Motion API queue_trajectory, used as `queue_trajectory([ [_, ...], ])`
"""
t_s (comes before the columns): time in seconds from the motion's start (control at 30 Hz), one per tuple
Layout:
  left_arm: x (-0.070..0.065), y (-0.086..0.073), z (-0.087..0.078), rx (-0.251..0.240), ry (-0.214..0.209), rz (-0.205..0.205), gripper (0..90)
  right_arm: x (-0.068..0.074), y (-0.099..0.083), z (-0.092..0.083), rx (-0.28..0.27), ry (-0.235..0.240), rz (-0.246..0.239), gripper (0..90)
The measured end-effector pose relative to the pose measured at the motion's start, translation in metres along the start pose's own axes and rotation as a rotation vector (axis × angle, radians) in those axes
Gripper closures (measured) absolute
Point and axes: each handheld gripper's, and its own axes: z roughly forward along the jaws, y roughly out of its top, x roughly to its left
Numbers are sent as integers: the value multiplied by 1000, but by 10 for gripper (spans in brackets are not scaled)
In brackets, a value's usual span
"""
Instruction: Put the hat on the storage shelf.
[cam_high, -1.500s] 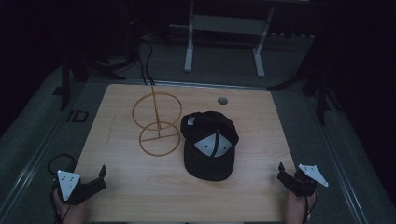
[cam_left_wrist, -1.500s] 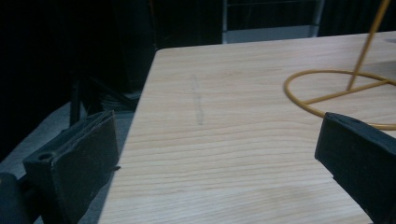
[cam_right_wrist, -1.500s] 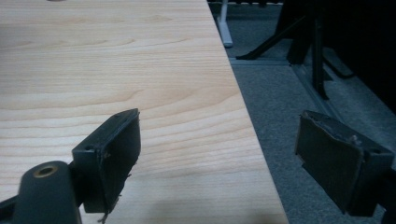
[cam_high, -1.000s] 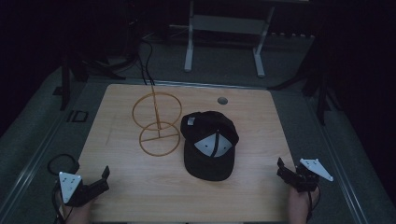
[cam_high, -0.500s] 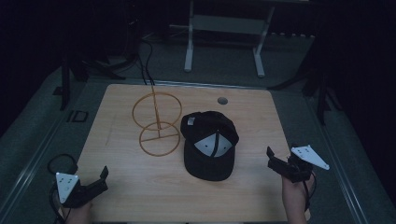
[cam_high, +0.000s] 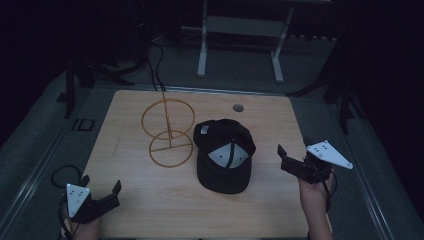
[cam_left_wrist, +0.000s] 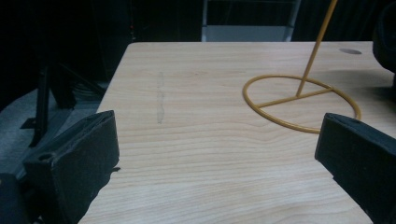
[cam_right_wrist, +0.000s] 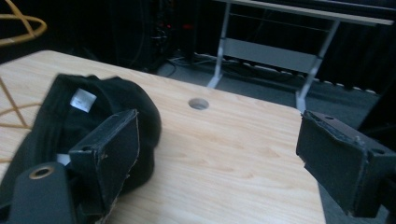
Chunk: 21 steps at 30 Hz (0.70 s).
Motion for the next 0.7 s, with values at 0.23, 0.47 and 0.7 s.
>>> queue_trajectory([
  [0.23, 0, 0, 1, -1, -46, -27, 3, 11, 22, 9, 1, 81, -35, 130],
  [0.47, -2, 1, 2, 2, -58, -15, 3, 26, 36, 28, 45, 153, -97, 130],
  [0.7, -3, 0, 3, 15, -60, 6, 3, 40, 43, 48, 73, 211, -86, 130],
])
